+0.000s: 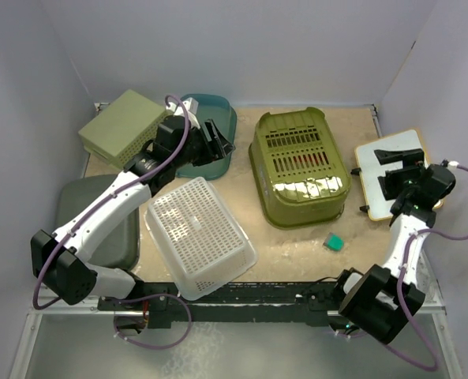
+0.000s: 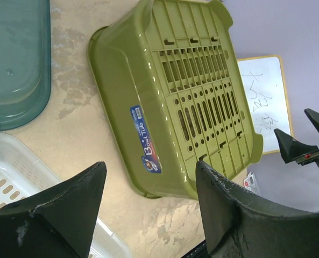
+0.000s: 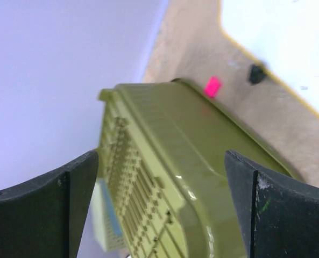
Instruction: Turn the large container upside down
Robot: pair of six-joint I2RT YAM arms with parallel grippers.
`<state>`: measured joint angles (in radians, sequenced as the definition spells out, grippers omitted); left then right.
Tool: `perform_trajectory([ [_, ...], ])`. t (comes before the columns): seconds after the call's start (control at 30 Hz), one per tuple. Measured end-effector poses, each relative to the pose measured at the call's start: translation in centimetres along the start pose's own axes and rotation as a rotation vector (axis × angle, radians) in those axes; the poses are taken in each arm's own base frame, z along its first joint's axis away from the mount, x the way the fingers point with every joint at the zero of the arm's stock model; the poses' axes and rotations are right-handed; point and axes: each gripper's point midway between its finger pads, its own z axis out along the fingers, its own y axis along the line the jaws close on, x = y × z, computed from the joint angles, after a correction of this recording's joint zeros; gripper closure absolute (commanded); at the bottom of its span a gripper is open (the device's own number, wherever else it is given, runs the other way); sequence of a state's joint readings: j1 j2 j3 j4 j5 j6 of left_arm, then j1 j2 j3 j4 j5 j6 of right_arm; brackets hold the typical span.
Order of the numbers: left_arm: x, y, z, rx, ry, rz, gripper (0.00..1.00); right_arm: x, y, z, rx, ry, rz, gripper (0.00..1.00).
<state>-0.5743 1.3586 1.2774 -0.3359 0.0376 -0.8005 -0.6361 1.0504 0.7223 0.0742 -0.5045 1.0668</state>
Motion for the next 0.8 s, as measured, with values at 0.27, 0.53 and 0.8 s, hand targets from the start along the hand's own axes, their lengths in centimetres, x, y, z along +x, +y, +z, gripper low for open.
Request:
perform_trajectory([
  [0.27,0.2,0.0,0.0,-0.006,0.0,0.021,0.32,0.4,-6.1,-1.0,0.302,0.008,-0.074,0.0],
  [0.53,-0.7,4.3,-0.5,-0.208,-0.048,0.166,0.32,4.0,1.0,-1.0,0.03,0.128,-0.259,0.0],
  [0.8,-0.2,7.9,-3.6,-0.322,-0.071,0.303,0.32,13.3,16.2,-4.5,-0.395,0.256,-0.759,0.0],
])
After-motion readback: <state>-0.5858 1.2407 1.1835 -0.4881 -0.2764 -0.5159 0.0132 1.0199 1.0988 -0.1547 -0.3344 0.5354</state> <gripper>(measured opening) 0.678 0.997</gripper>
